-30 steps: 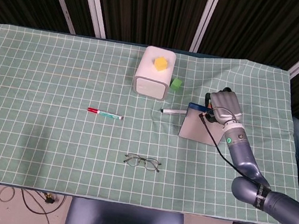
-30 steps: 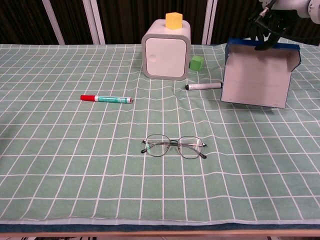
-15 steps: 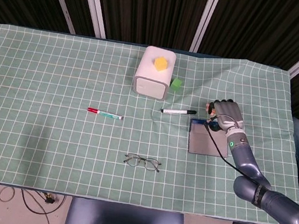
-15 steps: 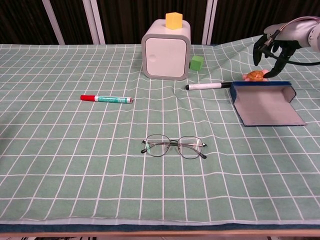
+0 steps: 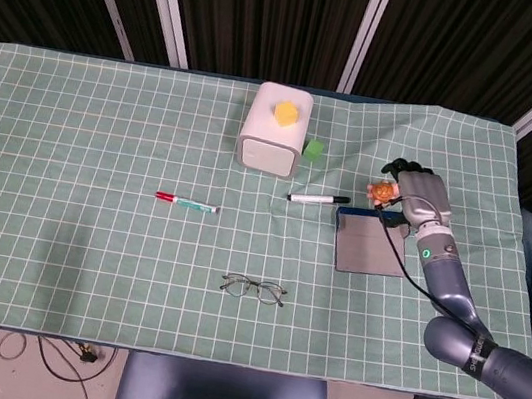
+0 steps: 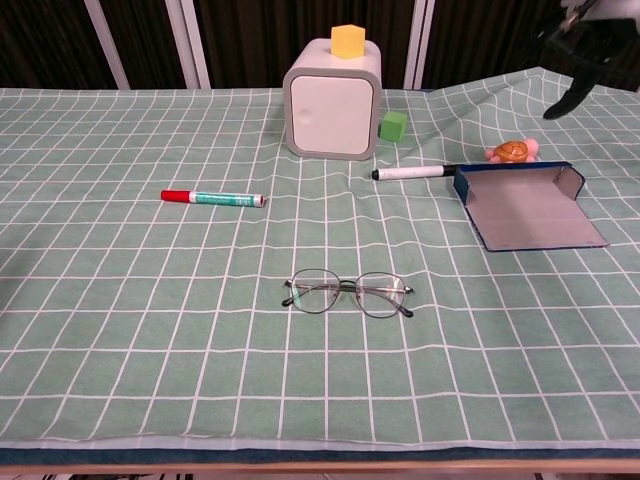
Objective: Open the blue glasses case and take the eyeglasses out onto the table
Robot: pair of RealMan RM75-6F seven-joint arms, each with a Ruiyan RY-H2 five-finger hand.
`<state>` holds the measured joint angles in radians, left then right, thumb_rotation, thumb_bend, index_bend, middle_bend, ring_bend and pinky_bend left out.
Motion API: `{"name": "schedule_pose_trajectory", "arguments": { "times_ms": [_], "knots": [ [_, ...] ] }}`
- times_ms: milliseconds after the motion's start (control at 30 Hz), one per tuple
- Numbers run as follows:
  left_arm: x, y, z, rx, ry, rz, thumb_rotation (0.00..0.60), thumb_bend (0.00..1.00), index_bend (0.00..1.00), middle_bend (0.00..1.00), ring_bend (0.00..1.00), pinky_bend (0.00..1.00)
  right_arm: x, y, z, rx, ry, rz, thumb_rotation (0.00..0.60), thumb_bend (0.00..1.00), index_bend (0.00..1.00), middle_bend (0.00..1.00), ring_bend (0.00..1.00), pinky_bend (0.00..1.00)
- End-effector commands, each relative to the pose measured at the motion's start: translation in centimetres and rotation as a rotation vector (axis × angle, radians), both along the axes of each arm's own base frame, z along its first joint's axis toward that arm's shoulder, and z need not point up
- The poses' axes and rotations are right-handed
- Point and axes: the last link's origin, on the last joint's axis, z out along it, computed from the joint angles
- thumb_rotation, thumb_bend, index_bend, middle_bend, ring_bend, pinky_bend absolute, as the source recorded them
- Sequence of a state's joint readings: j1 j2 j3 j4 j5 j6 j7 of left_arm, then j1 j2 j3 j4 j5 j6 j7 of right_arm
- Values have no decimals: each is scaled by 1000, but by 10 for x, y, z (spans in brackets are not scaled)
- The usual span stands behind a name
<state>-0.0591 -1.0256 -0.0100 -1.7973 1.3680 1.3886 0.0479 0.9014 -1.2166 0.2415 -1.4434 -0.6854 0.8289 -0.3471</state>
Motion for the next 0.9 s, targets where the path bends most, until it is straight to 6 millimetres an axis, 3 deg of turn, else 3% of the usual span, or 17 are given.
{"name": "schedule_pose_trajectory", "arguments": {
  "times_ms": [33, 167, 367, 633, 900],
  "knots": [
    [1, -1, 0, 2, 8, -14, 600, 454, 19, 0, 0, 0, 0, 16, 40, -112, -67, 1, 600, 192, 257, 177, 167, 223],
    [4, -2, -1, 3, 16, -37, 600, 454, 19, 0, 0, 0, -11, 44, 65, -175, -110, 7, 600, 192, 257, 177, 167, 223],
    [10, -4, 0, 20, 32, -101, 600, 454, 19, 0, 0, 0, -33, 103, 78, -216, -153, 55, 600, 192, 257, 177, 166, 223],
    [18, -6, 1, 35, 39, -173, 600, 454, 19, 0, 0, 0, -69, 192, 57, -259, -70, 140, 600, 180, 257, 177, 163, 223],
    [23, -8, 3, 33, 46, -221, 600, 453, 18, 0, 0, 0, -96, 245, 37, -261, -45, 124, 600, 179, 256, 177, 163, 223]
  ]
}}
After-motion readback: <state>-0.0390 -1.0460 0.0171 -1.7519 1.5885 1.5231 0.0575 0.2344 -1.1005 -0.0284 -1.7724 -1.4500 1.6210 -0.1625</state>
